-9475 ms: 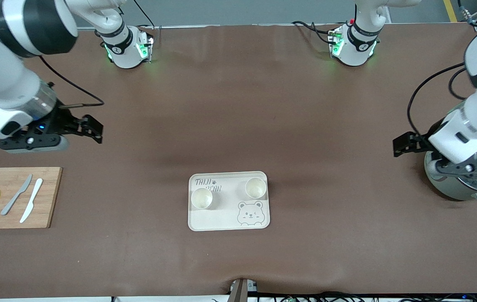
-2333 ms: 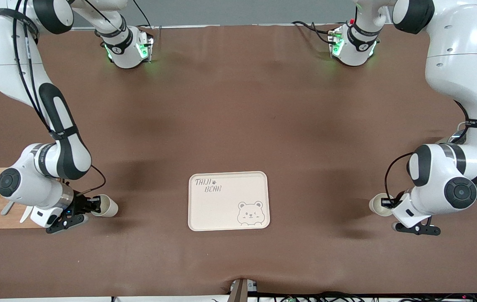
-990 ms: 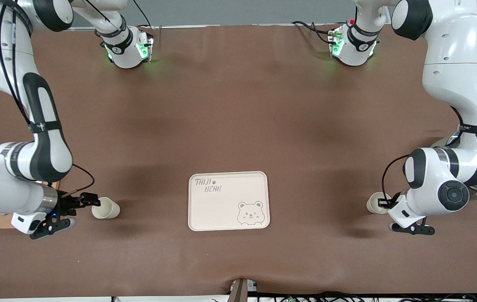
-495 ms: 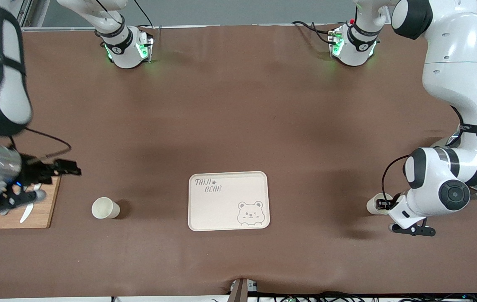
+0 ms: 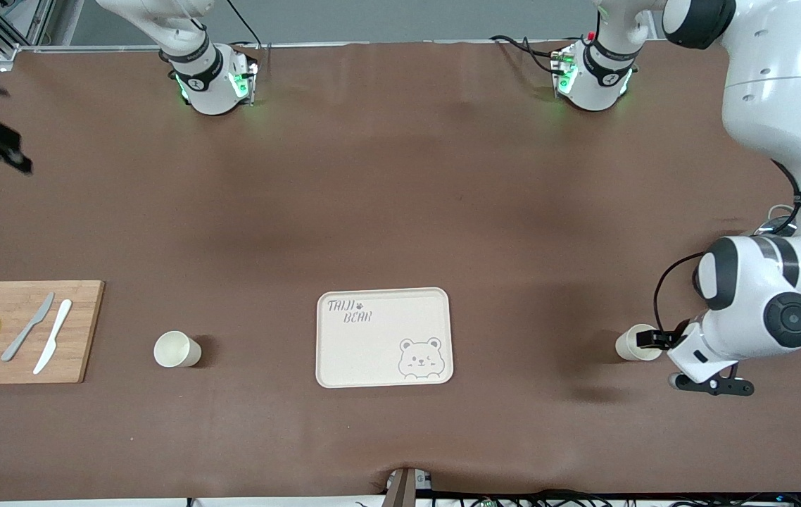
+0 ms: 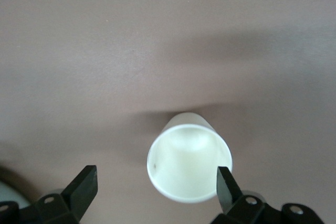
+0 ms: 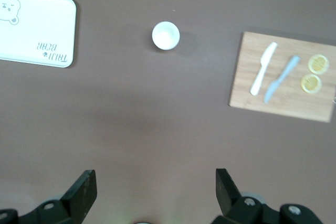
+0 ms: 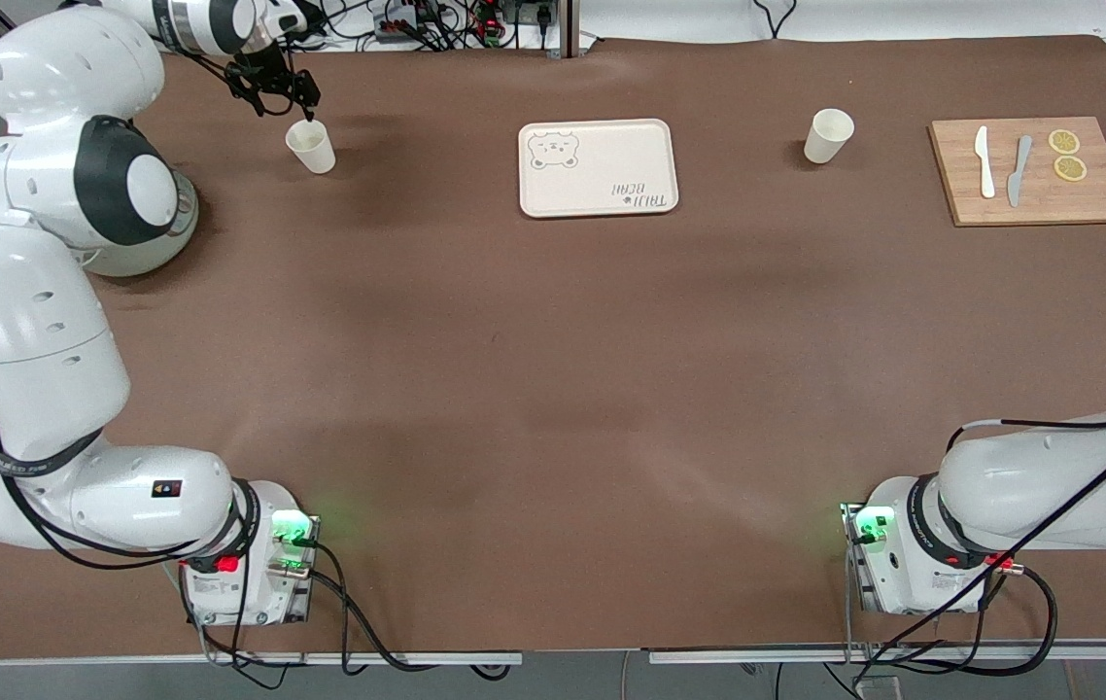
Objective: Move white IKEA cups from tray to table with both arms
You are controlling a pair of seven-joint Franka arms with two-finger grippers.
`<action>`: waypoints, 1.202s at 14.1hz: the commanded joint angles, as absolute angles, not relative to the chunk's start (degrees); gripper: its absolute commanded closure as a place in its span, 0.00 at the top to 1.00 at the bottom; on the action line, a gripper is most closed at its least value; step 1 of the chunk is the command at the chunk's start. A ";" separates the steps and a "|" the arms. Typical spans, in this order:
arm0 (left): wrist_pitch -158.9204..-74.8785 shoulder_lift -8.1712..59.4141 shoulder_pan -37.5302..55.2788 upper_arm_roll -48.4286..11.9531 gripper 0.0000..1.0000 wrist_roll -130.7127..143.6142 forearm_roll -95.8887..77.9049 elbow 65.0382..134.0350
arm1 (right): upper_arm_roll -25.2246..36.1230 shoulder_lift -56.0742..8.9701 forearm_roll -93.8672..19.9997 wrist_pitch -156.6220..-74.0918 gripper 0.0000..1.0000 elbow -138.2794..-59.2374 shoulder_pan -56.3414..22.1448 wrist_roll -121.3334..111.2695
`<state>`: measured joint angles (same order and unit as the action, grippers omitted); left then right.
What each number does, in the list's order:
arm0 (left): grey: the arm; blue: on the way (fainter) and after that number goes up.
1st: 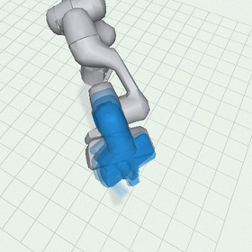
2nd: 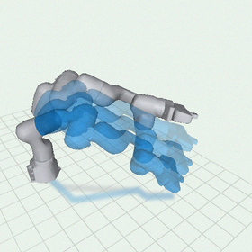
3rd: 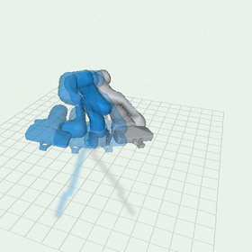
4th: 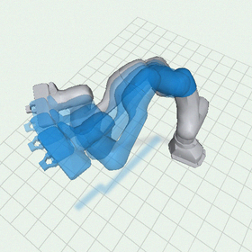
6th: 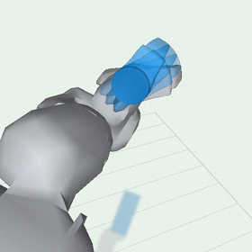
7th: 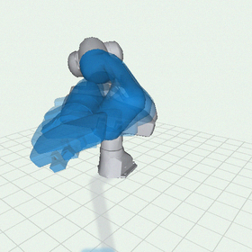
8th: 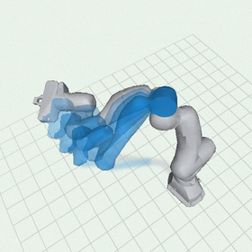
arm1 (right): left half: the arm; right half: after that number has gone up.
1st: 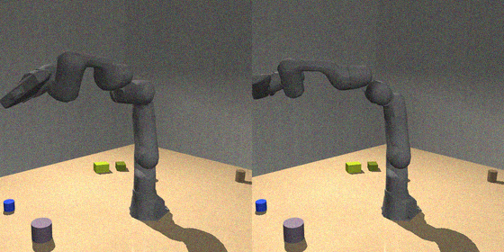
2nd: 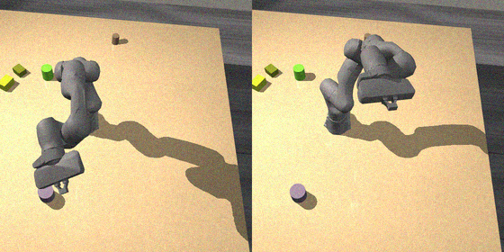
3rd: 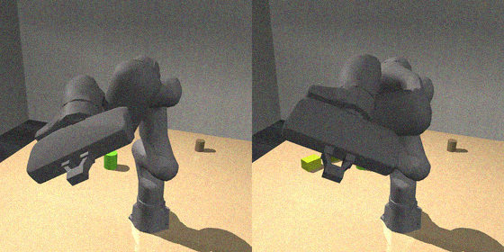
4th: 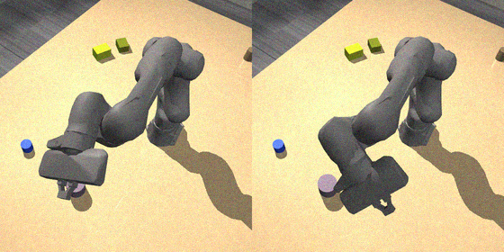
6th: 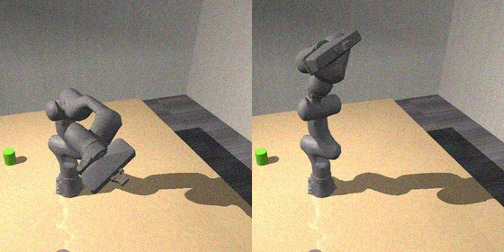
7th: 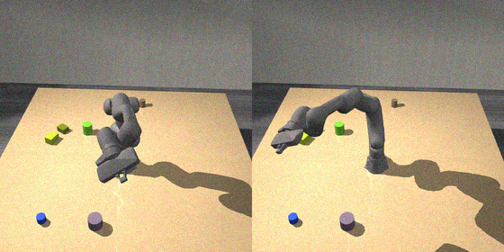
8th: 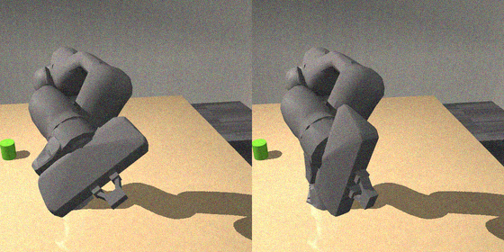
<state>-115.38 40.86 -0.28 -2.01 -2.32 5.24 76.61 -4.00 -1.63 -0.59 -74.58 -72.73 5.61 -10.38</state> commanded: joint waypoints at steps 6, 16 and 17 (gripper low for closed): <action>-99.60 28.32 -0.62 -3.16 1.00 0.69 4.48 77.96 | -4.75 -5.36 -2.20 -80.15 1.00 -76.11 9.23 -7.03; -87.99 14.78 -0.97 -3.34 1.00 2.37 2.11 77.78 | -5.01 -6.24 -1.41 -82.44 1.00 -76.29 6.59 -7.29; -87.54 13.63 -0.97 -3.34 1.00 2.98 2.11 77.70 | -5.01 -6.24 -1.41 -82.44 1.00 -76.29 6.59 -7.29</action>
<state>-88.92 16.99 -0.20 -2.83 2.53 3.00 76.55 -4.95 -6.76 -1.33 -82.33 -76.21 6.89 -7.50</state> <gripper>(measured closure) 0.000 0.000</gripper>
